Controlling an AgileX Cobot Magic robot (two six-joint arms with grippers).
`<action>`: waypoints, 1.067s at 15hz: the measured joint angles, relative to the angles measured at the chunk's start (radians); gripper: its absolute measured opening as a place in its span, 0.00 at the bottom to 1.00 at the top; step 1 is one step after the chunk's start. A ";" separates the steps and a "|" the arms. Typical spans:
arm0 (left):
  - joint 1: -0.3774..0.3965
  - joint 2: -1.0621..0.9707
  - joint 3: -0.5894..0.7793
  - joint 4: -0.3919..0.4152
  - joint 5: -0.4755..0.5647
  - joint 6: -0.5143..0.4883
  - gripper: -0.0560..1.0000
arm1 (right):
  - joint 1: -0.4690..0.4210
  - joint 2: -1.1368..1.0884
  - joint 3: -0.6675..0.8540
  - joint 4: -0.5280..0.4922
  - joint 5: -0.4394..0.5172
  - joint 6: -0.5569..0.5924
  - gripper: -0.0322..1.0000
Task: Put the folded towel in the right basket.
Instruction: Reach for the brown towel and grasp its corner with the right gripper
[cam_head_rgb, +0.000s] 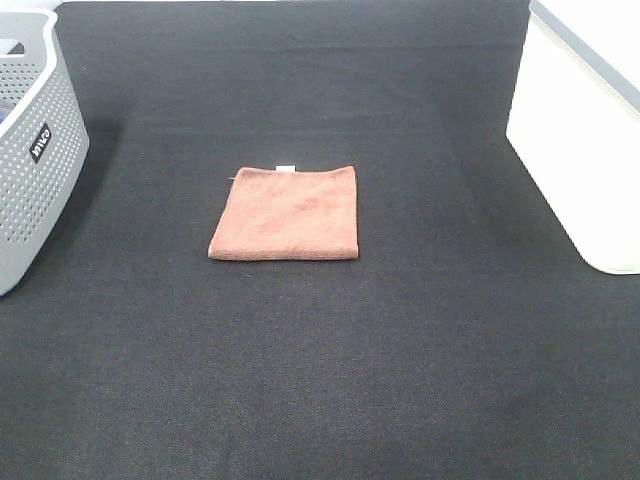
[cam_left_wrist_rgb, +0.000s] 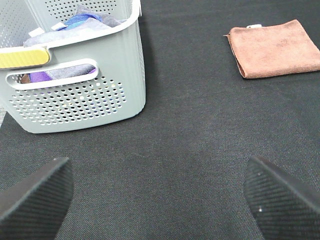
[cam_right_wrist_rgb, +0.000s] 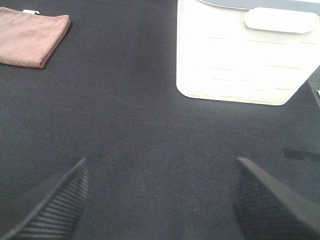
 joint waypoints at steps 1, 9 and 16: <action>0.000 0.000 0.000 0.000 0.000 0.000 0.89 | 0.000 0.000 0.000 0.000 0.000 0.000 0.75; 0.000 0.000 0.000 0.000 0.000 0.000 0.89 | 0.000 0.000 0.000 0.000 0.000 0.000 0.75; 0.000 0.000 0.000 0.000 0.000 0.000 0.89 | 0.000 0.000 0.000 0.000 0.000 0.000 0.75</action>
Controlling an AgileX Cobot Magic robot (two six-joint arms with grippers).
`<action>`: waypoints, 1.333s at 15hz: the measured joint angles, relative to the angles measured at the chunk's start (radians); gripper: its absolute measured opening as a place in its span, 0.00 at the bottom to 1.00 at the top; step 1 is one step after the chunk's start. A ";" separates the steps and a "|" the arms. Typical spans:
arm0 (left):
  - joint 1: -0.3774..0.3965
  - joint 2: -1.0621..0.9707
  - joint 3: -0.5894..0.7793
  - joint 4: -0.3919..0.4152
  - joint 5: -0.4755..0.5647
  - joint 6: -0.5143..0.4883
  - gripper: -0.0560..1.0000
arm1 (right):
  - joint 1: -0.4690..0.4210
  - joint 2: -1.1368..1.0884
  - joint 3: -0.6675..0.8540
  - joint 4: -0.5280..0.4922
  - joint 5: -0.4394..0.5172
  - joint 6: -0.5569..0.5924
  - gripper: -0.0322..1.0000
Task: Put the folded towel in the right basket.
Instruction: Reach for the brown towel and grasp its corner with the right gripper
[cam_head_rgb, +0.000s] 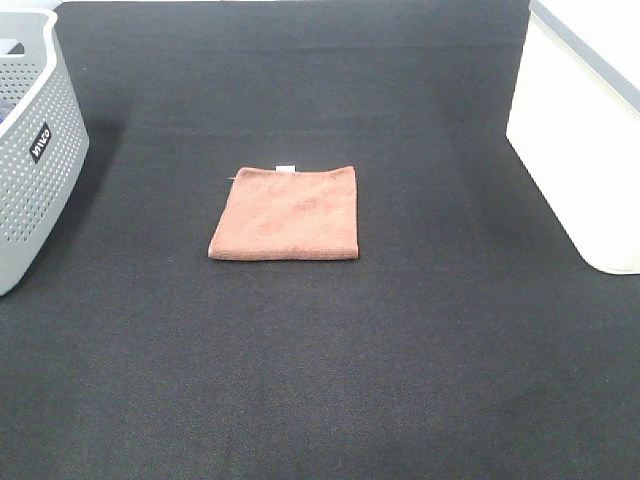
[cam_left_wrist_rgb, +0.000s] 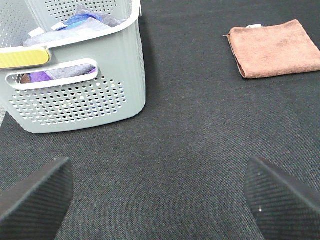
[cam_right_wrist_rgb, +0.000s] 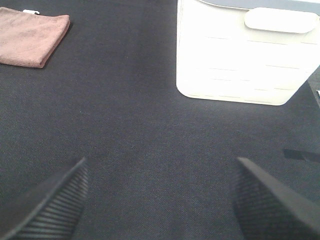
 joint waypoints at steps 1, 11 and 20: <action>0.000 0.000 0.000 0.000 0.000 0.000 0.89 | 0.000 0.000 0.000 0.000 0.000 0.000 0.75; 0.000 0.000 0.000 0.000 0.000 0.000 0.89 | 0.000 0.465 -0.106 0.102 -0.330 0.017 0.75; 0.000 0.000 0.000 0.000 0.000 0.000 0.89 | 0.000 1.291 -0.637 0.323 -0.374 -0.167 0.75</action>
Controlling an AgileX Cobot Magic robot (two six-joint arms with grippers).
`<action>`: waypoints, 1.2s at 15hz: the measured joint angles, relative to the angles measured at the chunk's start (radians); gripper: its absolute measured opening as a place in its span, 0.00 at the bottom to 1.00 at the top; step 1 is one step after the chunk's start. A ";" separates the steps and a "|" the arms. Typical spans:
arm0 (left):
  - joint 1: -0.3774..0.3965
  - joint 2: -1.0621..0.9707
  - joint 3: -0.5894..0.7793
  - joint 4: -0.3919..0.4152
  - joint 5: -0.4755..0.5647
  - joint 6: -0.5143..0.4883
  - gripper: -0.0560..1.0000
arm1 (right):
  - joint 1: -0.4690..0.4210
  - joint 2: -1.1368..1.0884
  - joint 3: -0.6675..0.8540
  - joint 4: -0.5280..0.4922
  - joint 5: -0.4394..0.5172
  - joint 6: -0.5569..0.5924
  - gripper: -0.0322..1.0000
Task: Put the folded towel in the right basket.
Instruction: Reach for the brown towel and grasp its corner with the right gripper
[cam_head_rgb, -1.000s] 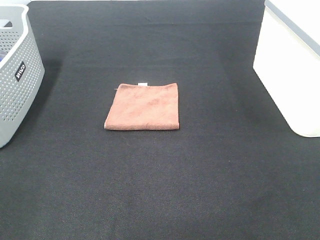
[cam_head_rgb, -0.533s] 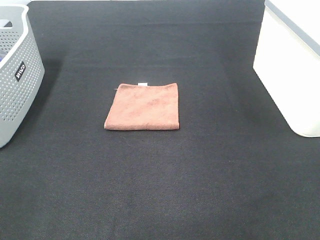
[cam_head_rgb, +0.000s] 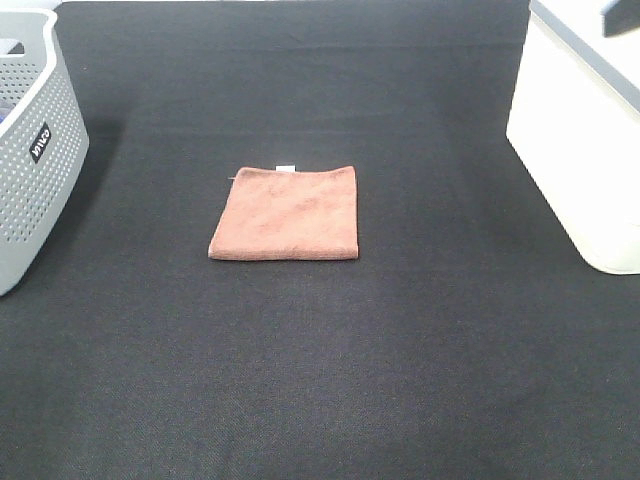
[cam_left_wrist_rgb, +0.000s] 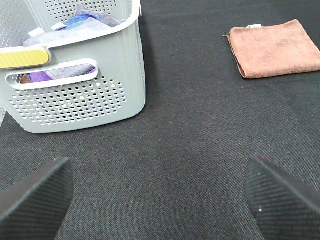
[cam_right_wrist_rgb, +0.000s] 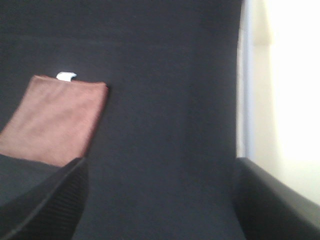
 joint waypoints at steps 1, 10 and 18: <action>0.000 0.000 0.000 0.000 0.000 0.000 0.89 | 0.000 0.043 -0.037 0.042 0.001 -0.027 0.75; 0.000 0.000 0.000 0.000 0.000 0.000 0.89 | 0.187 0.334 -0.122 0.150 -0.107 -0.178 0.75; 0.000 0.000 0.000 0.000 0.000 0.000 0.89 | 0.226 0.776 -0.408 0.328 0.111 -0.147 0.75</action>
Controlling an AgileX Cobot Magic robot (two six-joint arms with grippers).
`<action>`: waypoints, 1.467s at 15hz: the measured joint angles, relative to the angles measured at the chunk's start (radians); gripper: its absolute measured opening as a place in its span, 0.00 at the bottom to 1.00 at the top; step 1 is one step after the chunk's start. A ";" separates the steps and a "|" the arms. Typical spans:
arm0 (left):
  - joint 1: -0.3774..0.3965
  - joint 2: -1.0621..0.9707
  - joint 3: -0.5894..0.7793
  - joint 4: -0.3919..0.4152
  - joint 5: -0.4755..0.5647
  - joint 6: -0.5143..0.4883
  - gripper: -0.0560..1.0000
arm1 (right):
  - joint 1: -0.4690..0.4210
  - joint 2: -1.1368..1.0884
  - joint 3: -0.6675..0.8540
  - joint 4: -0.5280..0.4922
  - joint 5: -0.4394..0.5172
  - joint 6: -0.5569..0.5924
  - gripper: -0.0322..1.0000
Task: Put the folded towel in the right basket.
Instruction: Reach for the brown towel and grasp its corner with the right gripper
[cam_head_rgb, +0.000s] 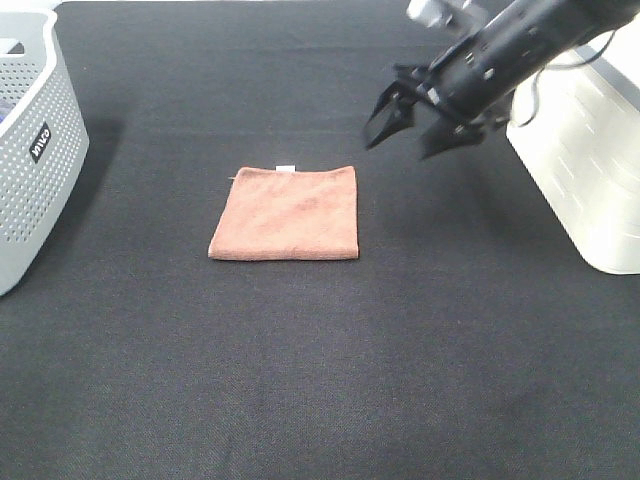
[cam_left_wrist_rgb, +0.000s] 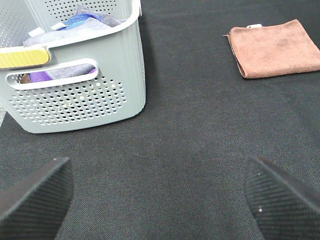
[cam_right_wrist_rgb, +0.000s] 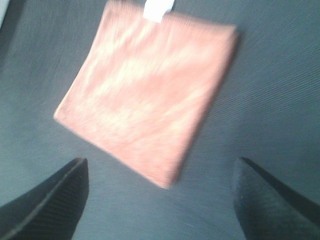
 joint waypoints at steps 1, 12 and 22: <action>0.000 0.000 0.000 0.000 0.000 0.000 0.89 | 0.000 0.057 -0.045 0.020 0.037 0.007 0.75; 0.000 0.000 0.000 0.000 0.000 0.000 0.89 | 0.000 0.412 -0.382 0.023 0.203 0.101 0.75; 0.000 0.000 0.000 0.000 0.000 0.000 0.89 | 0.033 0.462 -0.390 0.076 0.154 0.057 0.24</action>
